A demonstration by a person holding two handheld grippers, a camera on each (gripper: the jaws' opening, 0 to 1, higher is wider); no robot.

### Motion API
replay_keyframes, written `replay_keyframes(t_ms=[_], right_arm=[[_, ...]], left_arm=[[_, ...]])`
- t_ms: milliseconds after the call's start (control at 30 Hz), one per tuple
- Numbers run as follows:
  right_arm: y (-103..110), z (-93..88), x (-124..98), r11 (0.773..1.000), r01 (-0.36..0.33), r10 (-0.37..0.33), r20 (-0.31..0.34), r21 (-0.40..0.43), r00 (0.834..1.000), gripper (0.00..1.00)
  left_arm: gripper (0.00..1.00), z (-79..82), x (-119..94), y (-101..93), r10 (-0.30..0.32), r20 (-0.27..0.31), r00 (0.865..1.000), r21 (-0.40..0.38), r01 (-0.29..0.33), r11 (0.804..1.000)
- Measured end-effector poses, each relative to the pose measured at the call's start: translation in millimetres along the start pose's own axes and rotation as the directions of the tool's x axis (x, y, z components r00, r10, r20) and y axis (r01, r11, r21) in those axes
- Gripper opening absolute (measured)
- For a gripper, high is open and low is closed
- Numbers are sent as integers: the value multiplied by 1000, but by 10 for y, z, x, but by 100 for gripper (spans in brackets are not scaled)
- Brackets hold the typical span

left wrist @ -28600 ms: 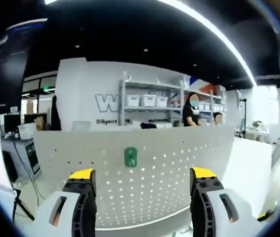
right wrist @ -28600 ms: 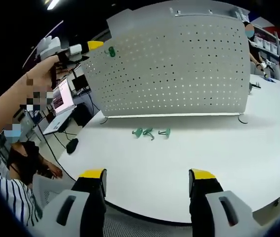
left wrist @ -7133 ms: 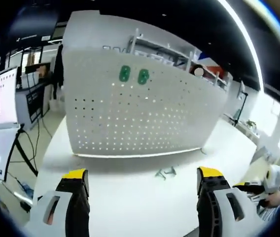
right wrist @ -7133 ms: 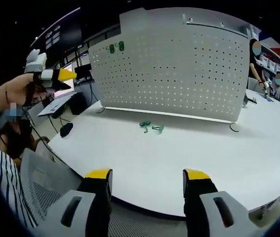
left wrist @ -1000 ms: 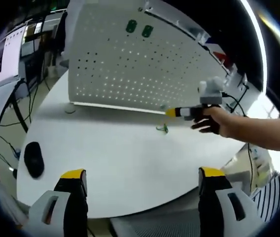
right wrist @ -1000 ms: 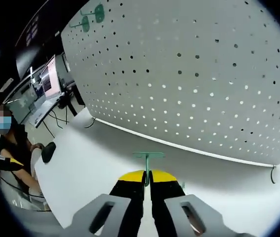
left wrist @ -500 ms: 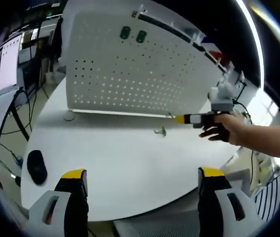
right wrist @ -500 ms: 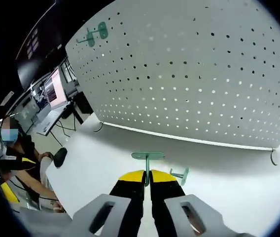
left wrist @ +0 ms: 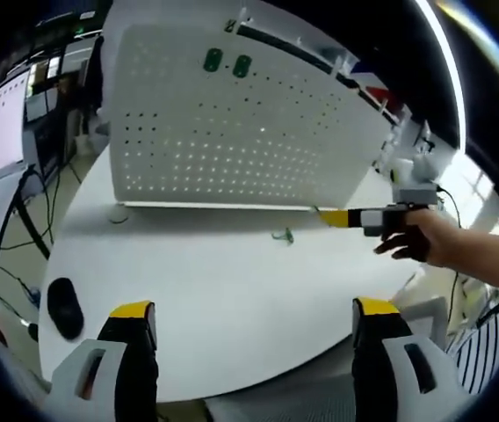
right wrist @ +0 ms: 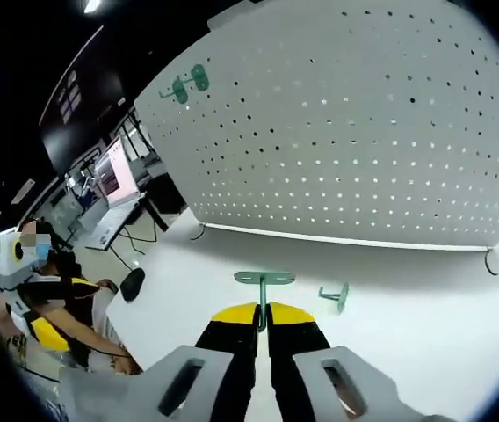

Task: Insert the hook assembly into the mounting plate slot until the hook locks in place.

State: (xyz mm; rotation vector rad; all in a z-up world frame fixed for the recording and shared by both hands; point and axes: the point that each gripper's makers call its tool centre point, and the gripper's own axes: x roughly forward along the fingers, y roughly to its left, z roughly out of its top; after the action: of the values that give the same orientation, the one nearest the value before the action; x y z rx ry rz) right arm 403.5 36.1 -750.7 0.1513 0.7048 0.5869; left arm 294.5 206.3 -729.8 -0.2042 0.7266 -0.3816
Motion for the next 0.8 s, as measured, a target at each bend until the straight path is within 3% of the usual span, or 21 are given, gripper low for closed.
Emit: replay_keyframes(t_ms=[400, 800], right_arm=[[344, -28, -154, 994, -98, 98, -5, 55, 995, 0], [715, -123, -262, 960, -220, 227, -19, 173, 974, 0]], left_arm=[[93, 163, 109, -98, -37, 19, 999, 25, 37, 999], [90, 282, 155, -196, -92, 40, 995, 39, 91, 995]])
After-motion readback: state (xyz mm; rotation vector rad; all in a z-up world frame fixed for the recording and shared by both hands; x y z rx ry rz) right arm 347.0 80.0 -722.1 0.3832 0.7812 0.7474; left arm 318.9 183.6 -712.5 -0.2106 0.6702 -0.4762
